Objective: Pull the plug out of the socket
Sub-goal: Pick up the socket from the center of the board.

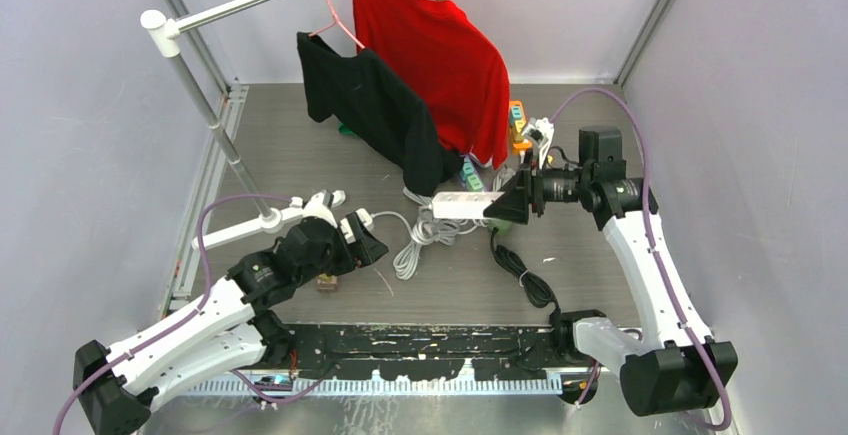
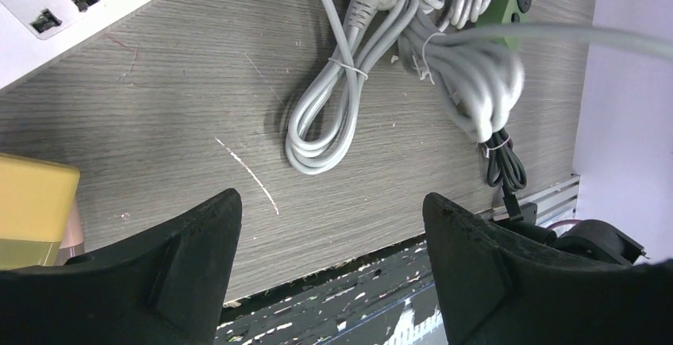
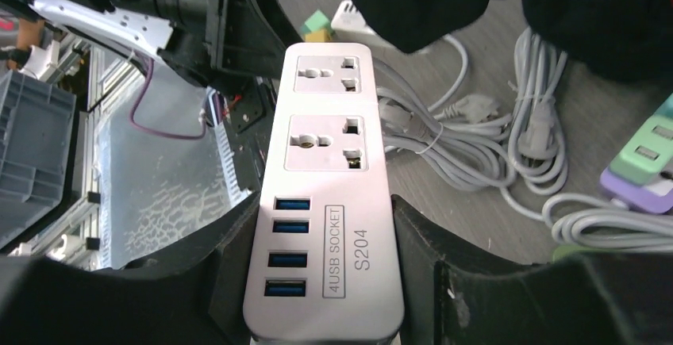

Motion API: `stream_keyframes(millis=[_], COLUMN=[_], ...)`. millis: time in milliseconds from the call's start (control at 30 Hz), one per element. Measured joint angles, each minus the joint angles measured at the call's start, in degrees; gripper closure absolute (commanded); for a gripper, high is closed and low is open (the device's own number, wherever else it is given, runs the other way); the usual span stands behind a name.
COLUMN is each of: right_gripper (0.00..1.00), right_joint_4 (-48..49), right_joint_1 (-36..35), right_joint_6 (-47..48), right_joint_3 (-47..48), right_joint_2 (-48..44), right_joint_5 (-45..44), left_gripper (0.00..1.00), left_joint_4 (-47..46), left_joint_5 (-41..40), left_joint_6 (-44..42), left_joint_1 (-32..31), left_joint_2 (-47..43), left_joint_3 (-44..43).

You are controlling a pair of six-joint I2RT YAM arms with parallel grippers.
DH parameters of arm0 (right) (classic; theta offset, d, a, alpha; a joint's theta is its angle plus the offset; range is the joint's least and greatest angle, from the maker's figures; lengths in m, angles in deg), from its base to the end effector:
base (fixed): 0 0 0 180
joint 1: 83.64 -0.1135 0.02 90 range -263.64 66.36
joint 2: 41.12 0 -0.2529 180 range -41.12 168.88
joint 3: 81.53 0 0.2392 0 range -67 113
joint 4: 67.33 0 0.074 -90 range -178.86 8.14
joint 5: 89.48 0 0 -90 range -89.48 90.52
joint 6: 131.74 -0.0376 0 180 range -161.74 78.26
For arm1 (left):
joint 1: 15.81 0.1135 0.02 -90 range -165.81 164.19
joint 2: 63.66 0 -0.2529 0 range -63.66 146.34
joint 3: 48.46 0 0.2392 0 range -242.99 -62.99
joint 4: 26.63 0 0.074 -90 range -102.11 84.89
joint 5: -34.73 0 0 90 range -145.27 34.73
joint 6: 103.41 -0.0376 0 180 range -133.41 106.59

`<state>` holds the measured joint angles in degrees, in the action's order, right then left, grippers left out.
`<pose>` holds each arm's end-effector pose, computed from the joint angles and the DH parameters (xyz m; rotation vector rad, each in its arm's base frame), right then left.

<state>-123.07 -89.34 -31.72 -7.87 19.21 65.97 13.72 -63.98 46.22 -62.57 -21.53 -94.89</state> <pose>0.1894 0.0533 0.3279 -0.8292 1.8908 1.2426 0.1143 -0.1133 0.2357 -0.3508 2.3049 -0.8431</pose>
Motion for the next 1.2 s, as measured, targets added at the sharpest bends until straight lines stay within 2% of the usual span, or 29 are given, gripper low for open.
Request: stream_keyframes(millis=[267, 433, 633, 867, 1067, 1200], right_gripper=[0.99, 0.99, 0.99, 0.99, 0.99, 0.99], right_joint_4=[-3.41, -7.96, -12.52, -13.38, -12.26, -10.25], right_joint_1=[3.13, 5.16, 8.92, 13.62, 16.59, 19.96], right_joint_6=[-0.92, 3.21, 8.61, 9.29, 8.83, 7.39], right_joint_3=[11.76, 21.38, 24.74, 25.24, 30.75, 35.65], right_joint_2=[0.15, 0.17, 0.02, 0.50, 5.09, 9.22], right_joint_5=[-0.66, -3.80, -11.96, -24.98, -33.22, -35.39], left_gripper=[0.16, 0.16, 0.16, 0.16, 0.16, 0.16], left_joint_4=[-0.22, -0.28, -0.39, -0.76, -1.90, -2.34], left_joint_5=[-0.02, -0.09, -0.24, -0.24, -0.20, -0.11], left_joint_6=[0.02, 0.00, 0.00, 0.00, 0.00, 0.00], left_joint_1=[0.00, 0.00, 0.00, 0.00, 0.00, 0.00], left_joint_2=[-0.70, -2.29, -3.78, -4.11, -3.87, -3.76], left_joint_3=[0.57, 1.22, 2.36, 3.21, 3.65, 3.89])
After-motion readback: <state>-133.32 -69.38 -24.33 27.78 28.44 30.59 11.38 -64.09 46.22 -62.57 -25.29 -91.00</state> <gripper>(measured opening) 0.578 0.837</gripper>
